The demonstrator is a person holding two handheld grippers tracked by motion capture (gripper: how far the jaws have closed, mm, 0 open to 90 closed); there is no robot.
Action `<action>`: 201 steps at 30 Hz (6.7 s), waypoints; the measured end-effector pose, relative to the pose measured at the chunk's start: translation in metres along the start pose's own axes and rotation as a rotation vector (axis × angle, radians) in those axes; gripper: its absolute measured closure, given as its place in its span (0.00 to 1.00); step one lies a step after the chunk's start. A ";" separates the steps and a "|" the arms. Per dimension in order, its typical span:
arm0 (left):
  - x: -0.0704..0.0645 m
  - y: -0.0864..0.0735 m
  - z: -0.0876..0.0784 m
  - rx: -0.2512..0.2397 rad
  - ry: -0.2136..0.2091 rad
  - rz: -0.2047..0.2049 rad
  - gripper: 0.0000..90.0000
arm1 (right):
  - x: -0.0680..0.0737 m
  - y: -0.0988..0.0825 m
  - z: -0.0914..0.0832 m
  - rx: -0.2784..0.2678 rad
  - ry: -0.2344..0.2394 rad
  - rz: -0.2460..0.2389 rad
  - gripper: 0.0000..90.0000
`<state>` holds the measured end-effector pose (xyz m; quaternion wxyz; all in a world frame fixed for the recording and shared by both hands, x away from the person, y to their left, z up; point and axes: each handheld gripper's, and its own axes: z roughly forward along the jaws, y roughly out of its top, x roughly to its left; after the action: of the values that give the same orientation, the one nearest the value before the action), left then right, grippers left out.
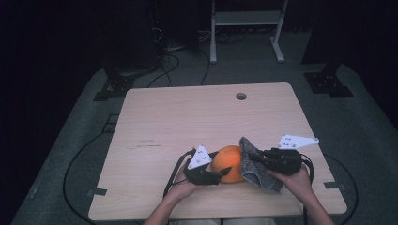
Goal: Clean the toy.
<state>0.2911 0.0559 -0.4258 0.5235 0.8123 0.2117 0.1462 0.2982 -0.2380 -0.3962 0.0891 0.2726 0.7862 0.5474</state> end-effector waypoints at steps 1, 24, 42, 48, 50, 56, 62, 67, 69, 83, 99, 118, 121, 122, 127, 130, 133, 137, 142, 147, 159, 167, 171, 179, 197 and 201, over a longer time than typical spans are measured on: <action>-0.003 0.003 -0.001 0.021 0.019 0.024 0.38 | 0.004 0.004 0.000 -0.021 0.022 0.002 0.89; 0.010 -0.014 0.003 0.017 -0.115 0.020 0.25 | -0.007 -0.012 0.011 0.053 0.031 0.010 0.89; 0.004 0.006 -0.014 0.054 -0.015 0.046 0.40 | 0.021 0.013 0.027 0.023 0.090 -0.036 0.90; 0.001 0.008 -0.016 0.041 -0.034 0.045 0.38 | 0.011 0.003 0.028 0.028 0.066 0.000 0.90; 0.002 0.007 -0.015 0.019 -0.059 0.049 0.32 | 0.008 0.000 0.026 0.037 0.069 0.007 0.90; 0.019 -0.006 -0.004 0.029 -0.117 -0.022 0.09 | 0.010 -0.005 0.024 0.052 0.088 -0.007 0.89; 0.017 -0.010 -0.006 -0.008 -0.117 -0.003 0.31 | 0.005 -0.008 0.022 0.064 0.015 -0.016 0.90; 0.012 0.002 -0.012 0.010 -0.083 -0.020 0.39 | -0.001 -0.008 0.015 0.041 -0.001 0.025 0.90; 0.009 0.011 -0.018 0.047 -0.037 0.006 0.39 | 0.006 -0.002 0.012 0.015 0.022 0.005 0.90; 0.013 0.007 -0.018 0.016 -0.110 0.038 0.15 | 0.011 -0.002 0.027 0.008 0.061 0.011 0.90; 0.005 0.009 -0.014 0.008 0.009 -0.056 0.41 | 0.012 0.008 0.015 -0.039 0.070 0.004 0.90; 0.001 -0.007 0.004 0.007 -0.015 0.021 0.36 | 0.007 0.004 0.017 0.018 0.076 -0.009 0.90; -0.012 -0.003 0.008 0.029 -0.003 0.070 0.38 | 0.027 0.014 0.024 0.030 0.121 -0.083 0.90; -0.015 -0.003 0.008 0.030 0.003 0.083 0.39 | 0.032 0.018 0.026 0.039 0.100 -0.121 0.90; -0.015 -0.007 0.005 0.011 -0.030 0.103 0.38 | 0.018 0.019 0.022 0.031 0.021 -0.096 0.90; -0.011 -0.005 0.007 -0.003 -0.054 0.053 0.23 | 0.009 0.011 0.014 0.038 0.004 -0.067 0.90; -0.011 -0.006 0.013 0.032 -0.072 0.031 0.15 | 0.013 0.009 0.008 0.064 0.021 -0.082 0.90; -0.026 -0.005 0.014 0.064 -0.053 0.158 0.32 | 0.031 0.016 0.014 0.101 0.091 -0.138 0.90; -0.031 -0.008 0.010 0.063 -0.038 0.212 0.37 | 0.031 0.023 0.024 0.105 0.046 -0.163 0.90; -0.024 -0.011 0.008 0.037 -0.054 0.186 0.37 | 0.004 0.009 0.012 0.078 0.001 -0.071 0.90; -0.013 -0.007 0.002 -0.002 -0.006 0.094 0.39 | -0.010 -0.015 -0.011 0.064 0.051 0.032 0.90; -0.017 0.002 -0.001 0.018 0.091 0.076 0.41 | 0.024 0.018 0.013 0.002 0.165 -0.080 0.90; -0.015 0.002 -0.006 0.013 0.153 0.083 0.42 | 0.019 0.015 0.027 0.036 0.094 -0.089 0.90; -0.015 0.001 0.002 0.025 0.181 0.075 0.40 | 0.009 0.015 0.032 -0.006 0.095 -0.019 0.90; 0.003 -0.008 -0.002 0.039 0.046 0.018 0.36 | -0.011 0.000 0.031 0.079 -0.003 0.004 0.89; -0.004 -0.008 0.000 0.060 0.044 0.042 0.38 | -0.014 0.001 0.023 0.047 0.014 0.038 0.89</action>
<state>0.2857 0.0567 -0.4327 0.4909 0.8286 0.2102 0.1684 0.3206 -0.2263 -0.4067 0.0669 0.2856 0.7943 0.5320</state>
